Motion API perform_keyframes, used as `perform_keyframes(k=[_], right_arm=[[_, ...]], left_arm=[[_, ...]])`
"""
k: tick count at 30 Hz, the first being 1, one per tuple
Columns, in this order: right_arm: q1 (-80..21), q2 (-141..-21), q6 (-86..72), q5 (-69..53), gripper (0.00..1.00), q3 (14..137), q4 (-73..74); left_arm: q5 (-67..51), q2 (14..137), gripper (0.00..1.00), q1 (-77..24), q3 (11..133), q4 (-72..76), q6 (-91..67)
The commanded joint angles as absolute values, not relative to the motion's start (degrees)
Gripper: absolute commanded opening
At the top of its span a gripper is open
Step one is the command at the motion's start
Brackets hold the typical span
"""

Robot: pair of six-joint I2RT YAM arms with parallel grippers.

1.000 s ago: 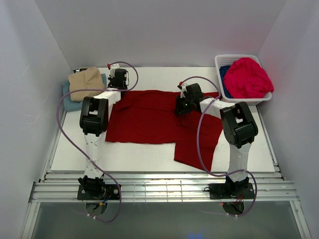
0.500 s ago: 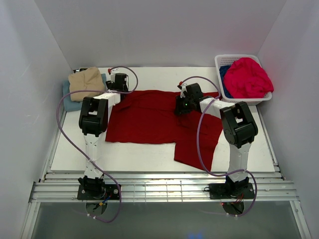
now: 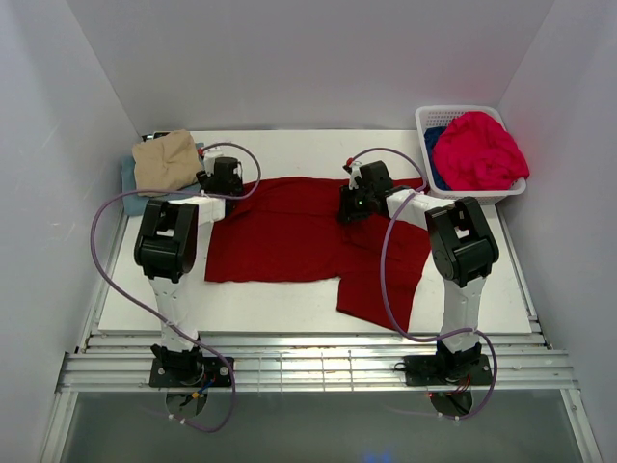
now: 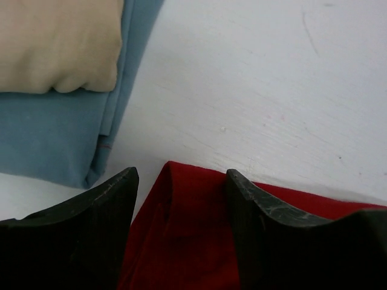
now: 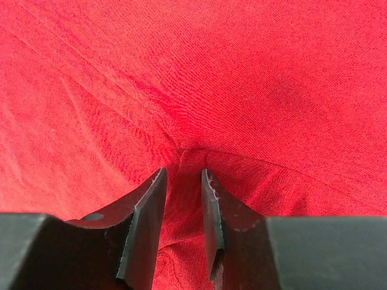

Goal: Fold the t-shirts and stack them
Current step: Fold the flattened tshirt in 1/3 of the way

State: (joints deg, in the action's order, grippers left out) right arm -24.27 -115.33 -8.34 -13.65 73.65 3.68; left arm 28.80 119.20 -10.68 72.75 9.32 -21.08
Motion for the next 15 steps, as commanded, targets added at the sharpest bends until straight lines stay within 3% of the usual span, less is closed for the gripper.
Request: perform_keyframes(k=[1,12,15], right_arm=[[-24.6,-119.0,-7.4,-13.6,0.36,72.6,10.0],[-24.8,-109.3,-9.4,-15.0,0.36,64.2,6.9],[-25.2,-105.1,-9.6,-14.4,0.36,63.0,7.6]], left_arm=[[31.2,110.8,0.70,-11.3,68.6,19.1,-21.6],[38.9,90.2,0.71,-15.2,46.9,37.1,-19.9],[38.7,87.7,0.70,-15.1,46.1,35.4,-17.1]])
